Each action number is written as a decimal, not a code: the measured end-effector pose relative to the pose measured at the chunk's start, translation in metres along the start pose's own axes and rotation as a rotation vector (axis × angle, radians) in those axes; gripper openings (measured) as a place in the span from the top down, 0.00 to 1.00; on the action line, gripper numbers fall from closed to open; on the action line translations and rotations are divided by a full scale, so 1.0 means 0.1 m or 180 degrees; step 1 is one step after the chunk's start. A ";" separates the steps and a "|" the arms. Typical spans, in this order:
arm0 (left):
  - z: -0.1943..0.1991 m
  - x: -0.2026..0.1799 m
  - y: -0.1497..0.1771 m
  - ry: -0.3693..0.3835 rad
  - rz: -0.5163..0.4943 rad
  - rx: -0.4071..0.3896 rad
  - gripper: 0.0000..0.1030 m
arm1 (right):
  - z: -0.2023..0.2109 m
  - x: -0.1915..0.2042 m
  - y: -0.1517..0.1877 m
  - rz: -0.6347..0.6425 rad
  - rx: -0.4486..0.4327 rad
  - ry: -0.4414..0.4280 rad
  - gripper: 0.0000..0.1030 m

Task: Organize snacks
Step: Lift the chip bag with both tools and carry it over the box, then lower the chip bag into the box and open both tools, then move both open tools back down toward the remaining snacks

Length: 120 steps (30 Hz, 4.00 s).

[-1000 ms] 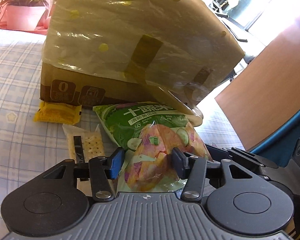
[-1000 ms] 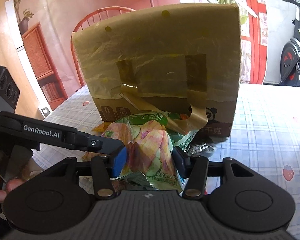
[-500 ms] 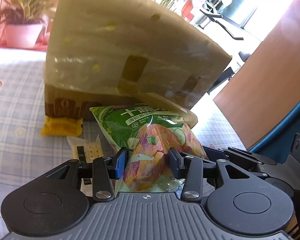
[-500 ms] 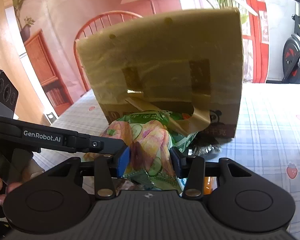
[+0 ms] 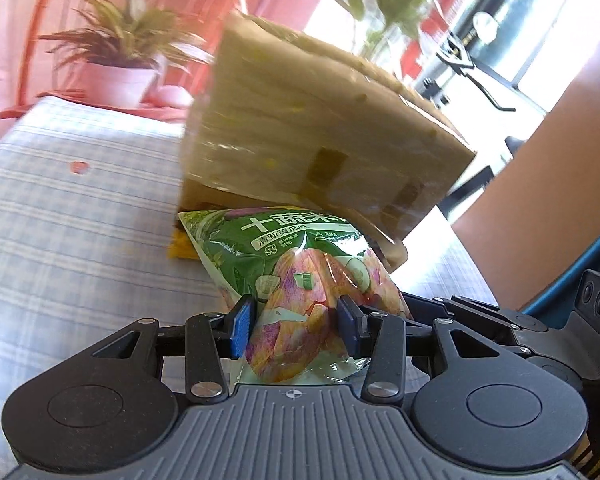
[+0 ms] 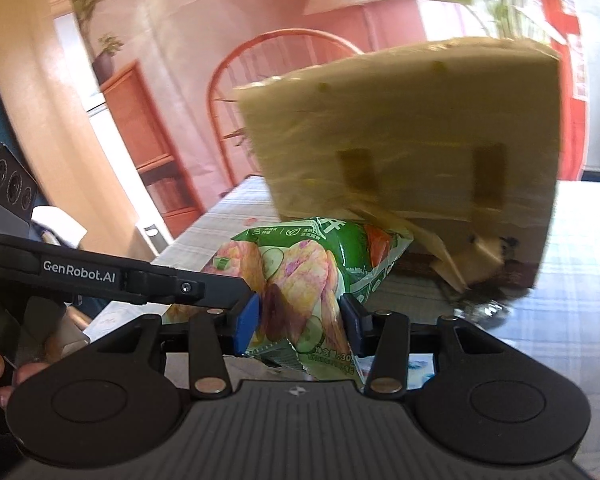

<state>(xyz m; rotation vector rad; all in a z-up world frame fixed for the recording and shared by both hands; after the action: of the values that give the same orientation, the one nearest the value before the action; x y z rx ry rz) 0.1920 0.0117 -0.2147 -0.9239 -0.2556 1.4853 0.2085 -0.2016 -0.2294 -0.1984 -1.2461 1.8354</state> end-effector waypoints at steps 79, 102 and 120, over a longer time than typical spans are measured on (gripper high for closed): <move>0.11 -0.46 -1.86 0.0013 -0.0978 -0.0634 0.26 | 0.04 -1.11 -1.74 -0.0260 -0.0306 0.0608 0.52; -0.38 0.32 -0.42 -0.0158 -0.0331 -0.0044 0.25 | 0.20 -1.00 0.15 -0.0353 -0.0054 0.0812 0.51; -1.14 0.39 -0.39 -0.0547 -0.0523 0.0206 0.24 | -0.34 -1.13 0.28 0.0024 0.0193 0.0987 0.31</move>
<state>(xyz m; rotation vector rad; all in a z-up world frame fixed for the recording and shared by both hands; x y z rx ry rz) 0.3017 0.0121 -0.2777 -0.7071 -0.3976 1.4132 0.2793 -0.2648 -0.3053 -0.4369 -0.9738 1.7669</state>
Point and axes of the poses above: each gripper's, at about its wrist camera, not at the fingertips, and z roughly against the way its jaws point, x to its left, y to its underside, the point moved 2 cm from there along -z, roughly the way its jaws point, and after that the axes turned 3 degrees about x, right-handed, at the moved point
